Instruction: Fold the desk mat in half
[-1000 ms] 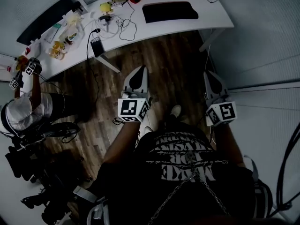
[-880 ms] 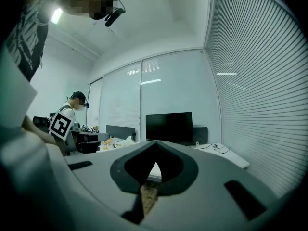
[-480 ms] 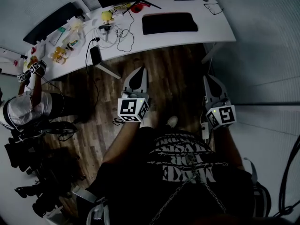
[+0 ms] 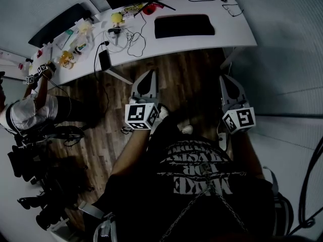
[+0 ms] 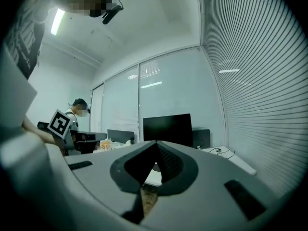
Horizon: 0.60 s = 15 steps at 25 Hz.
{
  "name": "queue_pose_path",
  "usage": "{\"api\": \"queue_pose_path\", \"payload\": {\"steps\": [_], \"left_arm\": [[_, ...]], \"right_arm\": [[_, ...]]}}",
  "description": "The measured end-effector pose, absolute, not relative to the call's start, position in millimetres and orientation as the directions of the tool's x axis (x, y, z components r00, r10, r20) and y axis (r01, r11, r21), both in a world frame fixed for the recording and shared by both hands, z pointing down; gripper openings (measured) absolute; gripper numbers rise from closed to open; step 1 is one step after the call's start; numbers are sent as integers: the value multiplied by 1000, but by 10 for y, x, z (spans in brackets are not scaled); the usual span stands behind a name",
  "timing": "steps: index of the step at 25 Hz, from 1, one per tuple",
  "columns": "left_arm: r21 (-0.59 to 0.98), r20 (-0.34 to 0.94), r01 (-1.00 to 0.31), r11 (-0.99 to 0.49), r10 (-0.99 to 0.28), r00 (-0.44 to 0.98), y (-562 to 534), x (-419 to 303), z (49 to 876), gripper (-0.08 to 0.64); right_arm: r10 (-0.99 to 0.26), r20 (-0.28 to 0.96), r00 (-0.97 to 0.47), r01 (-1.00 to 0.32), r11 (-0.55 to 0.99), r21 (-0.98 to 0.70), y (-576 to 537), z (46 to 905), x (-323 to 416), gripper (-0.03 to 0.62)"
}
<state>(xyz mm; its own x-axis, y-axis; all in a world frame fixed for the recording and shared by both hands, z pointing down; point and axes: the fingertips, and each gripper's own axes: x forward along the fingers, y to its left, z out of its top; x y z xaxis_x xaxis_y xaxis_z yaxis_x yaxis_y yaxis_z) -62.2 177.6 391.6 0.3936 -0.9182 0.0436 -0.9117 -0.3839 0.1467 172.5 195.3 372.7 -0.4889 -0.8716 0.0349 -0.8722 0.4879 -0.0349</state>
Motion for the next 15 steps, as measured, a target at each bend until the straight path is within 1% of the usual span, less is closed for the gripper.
{"api": "queue_pose_path", "payload": {"steps": [4, 8, 15], "left_arm": [[190, 57, -894, -405, -905, 422, 1588, -625, 4065, 6], [227, 54, -869, -440, -885, 462, 1418, -635, 4279, 6], [238, 90, -861, -448, -873, 479, 706, -768, 4440, 6]], "right_arm": [[-875, 63, -479, -878, 477, -49, 1793, 3883, 1695, -8], [-865, 57, -498, -865, 491, -101, 1654, 3946, 1576, -8], [-872, 78, -484, -874, 476, -104, 1023, 4018, 1365, -8]]}}
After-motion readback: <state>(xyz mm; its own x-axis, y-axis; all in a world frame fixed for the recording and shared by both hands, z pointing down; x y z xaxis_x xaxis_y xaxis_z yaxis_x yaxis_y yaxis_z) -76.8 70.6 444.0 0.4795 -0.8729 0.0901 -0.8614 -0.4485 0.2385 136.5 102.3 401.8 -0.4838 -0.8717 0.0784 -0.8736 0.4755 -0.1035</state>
